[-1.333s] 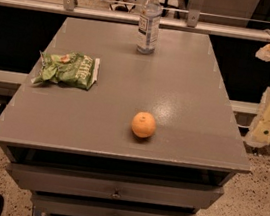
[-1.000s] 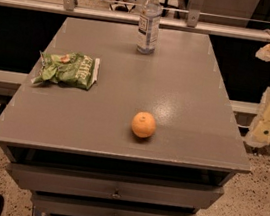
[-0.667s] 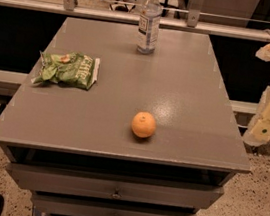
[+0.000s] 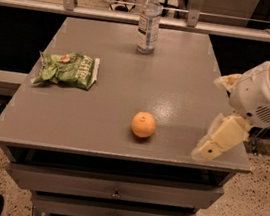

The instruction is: Pick orange

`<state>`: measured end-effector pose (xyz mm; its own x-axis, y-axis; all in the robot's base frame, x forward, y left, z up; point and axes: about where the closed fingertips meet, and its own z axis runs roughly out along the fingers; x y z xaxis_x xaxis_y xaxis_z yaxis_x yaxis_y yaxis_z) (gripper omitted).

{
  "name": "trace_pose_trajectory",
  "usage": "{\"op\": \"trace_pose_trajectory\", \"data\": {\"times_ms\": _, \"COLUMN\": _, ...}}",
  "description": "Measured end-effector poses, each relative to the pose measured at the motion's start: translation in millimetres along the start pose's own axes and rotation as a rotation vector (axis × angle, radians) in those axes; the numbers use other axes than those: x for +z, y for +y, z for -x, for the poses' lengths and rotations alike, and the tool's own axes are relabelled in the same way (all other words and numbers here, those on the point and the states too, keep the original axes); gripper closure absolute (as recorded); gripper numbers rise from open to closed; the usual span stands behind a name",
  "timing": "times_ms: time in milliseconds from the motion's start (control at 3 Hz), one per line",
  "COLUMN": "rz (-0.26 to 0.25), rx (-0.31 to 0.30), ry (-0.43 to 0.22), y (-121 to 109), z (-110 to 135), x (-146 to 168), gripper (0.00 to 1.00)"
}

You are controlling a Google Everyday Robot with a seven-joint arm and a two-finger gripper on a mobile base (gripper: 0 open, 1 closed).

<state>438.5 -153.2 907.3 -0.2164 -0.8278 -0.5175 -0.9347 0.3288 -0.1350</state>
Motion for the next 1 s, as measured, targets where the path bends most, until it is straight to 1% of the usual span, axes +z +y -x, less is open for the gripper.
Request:
{"op": "trace_pose_trajectory", "data": {"times_ms": 333, "rz": 0.044, "rx": -0.022, "ry": -0.173, "y": 15, "z": 31, "x": 47, "gripper": 0.0}}
{"op": "trace_pose_trajectory", "data": {"times_ms": 667, "rz": 0.065, "rx": -0.063, "ry": -0.298, "y": 21, "z": 61, "x": 77, "gripper": 0.0}}
{"op": "trace_pose_trajectory", "data": {"times_ms": 1000, "rz": 0.081, "rx": -0.073, "ry": -0.372, "y": 24, "z": 74, "x": 102, "gripper": 0.0}}
